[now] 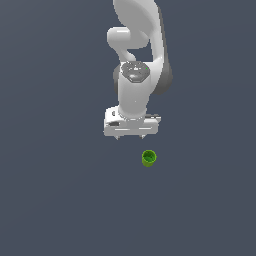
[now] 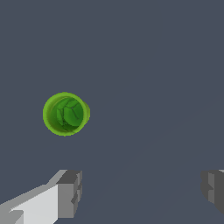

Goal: Pick up the object and move it to a goal position.

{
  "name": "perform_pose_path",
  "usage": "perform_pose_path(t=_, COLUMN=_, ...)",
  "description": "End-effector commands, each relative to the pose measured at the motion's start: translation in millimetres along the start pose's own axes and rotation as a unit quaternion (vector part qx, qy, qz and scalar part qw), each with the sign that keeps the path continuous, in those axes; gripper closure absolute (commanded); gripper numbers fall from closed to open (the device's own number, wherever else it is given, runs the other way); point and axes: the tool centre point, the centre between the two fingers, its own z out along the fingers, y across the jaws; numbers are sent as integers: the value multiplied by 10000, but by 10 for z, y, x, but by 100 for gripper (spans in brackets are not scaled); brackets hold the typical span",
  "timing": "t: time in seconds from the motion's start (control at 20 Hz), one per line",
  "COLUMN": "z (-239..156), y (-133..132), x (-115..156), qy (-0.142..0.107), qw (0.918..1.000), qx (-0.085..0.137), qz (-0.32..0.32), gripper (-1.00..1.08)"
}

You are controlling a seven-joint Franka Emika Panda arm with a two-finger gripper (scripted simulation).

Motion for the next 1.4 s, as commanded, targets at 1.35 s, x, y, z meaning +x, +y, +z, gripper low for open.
perform_pose_path(t=1.35, z=98, y=25, x=91, qy=44, qw=9982, qx=31, qz=600, gripper=-92)
